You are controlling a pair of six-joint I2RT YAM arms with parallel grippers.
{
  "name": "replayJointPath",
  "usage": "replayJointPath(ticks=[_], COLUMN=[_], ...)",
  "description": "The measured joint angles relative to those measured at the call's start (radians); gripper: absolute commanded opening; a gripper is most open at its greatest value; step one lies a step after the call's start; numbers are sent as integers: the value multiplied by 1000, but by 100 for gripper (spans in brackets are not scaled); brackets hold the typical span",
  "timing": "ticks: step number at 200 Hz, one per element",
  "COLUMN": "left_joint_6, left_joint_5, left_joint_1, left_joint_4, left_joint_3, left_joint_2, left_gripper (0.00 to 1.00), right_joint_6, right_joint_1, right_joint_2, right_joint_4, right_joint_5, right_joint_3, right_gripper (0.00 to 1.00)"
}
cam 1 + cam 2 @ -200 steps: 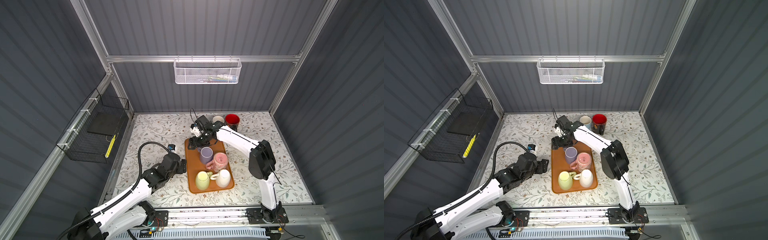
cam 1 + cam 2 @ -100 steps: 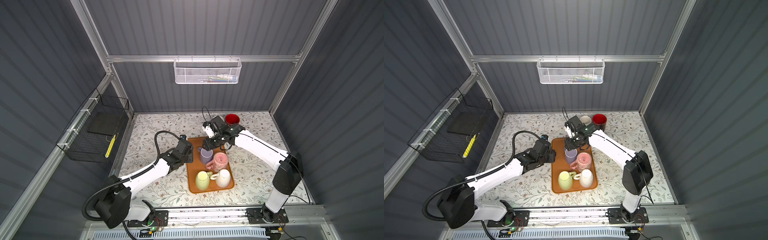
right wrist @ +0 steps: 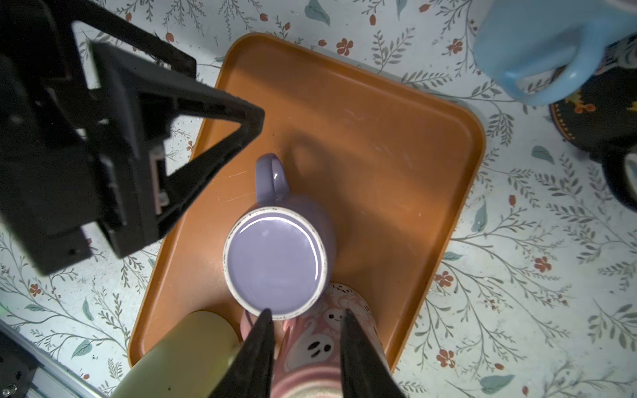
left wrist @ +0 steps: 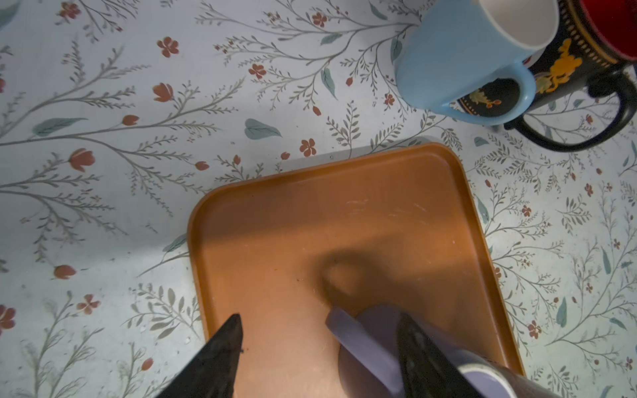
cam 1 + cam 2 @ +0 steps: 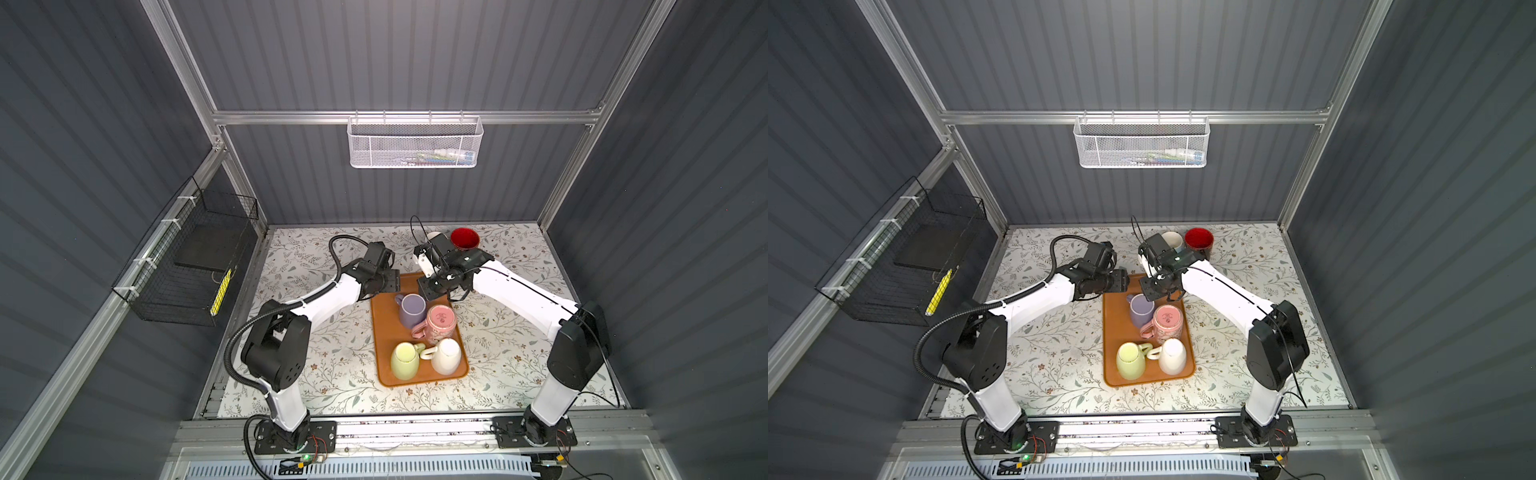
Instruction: Turn the mug right side up
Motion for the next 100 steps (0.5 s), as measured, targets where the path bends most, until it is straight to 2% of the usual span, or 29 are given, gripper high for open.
replayJointPath(ticks=[100], left_joint_6=[18], left_joint_5=[37], left_joint_1=[0], left_joint_4=[-50], left_joint_3=[66], left_joint_2=[145], left_gripper=[69], right_joint_6=[-24], right_joint_1=[-2], right_joint_2=[77], right_joint_4=[1], right_joint_5=[6], right_joint_3=[0], right_gripper=[31])
